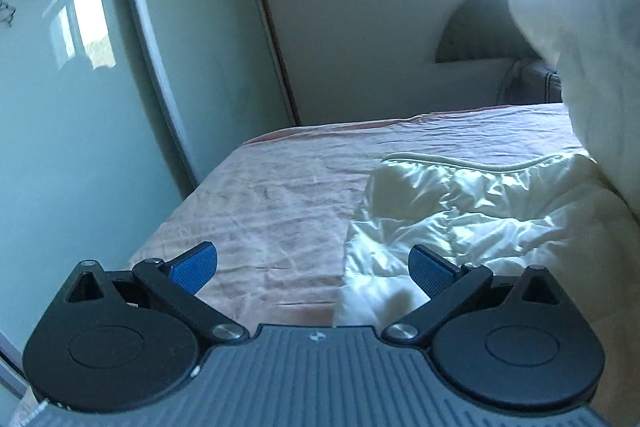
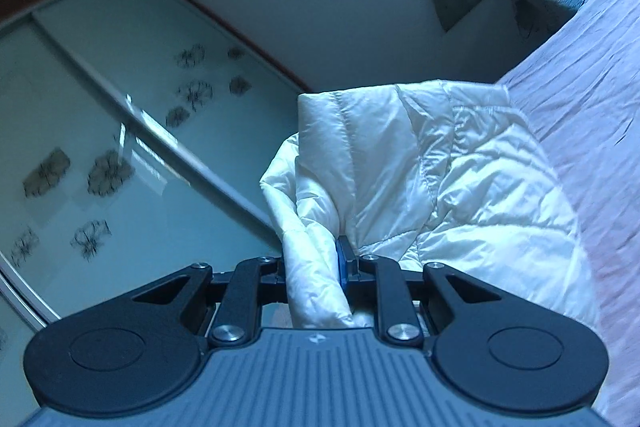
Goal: Fold small clothes
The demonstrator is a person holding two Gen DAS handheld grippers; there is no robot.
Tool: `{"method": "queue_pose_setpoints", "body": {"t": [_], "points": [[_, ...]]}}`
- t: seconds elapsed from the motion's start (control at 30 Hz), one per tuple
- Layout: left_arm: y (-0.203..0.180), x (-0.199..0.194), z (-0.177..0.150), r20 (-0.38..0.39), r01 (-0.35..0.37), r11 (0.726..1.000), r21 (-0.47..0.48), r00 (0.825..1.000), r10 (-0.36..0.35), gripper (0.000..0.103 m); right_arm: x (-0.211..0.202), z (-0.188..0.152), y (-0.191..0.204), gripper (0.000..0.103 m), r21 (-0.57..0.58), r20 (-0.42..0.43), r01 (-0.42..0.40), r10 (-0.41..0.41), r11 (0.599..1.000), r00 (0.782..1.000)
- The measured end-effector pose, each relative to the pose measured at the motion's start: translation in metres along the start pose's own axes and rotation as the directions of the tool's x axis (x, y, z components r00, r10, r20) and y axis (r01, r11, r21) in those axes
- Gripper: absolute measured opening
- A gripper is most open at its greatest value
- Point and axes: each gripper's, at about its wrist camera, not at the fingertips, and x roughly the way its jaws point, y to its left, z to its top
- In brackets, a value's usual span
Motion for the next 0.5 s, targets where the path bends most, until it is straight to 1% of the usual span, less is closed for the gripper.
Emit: {"method": "queue_pose_setpoints", "body": {"t": [0.27,0.4,0.5], "points": [[0.015,0.004,-0.002,-0.025,-0.004,0.999,-0.042,1.0,0.003,0.103,0.036,-0.024,0.011,0.019,-0.098,-0.062,0.072,-0.078,0.993,0.995],[0.02,0.007,-0.003,-0.064,-0.004,0.998,-0.069,0.998,0.0,0.103,0.051,-0.038,0.015,0.019,-0.145,-0.088,0.101,-0.115,0.984,0.989],[0.026,0.009,-0.003,-0.091,0.01,0.995,-0.104,0.996,-0.019,0.103,0.057,-0.049,0.015,0.02,-0.17,-0.107,0.119,-0.139,0.978,0.985]]}}
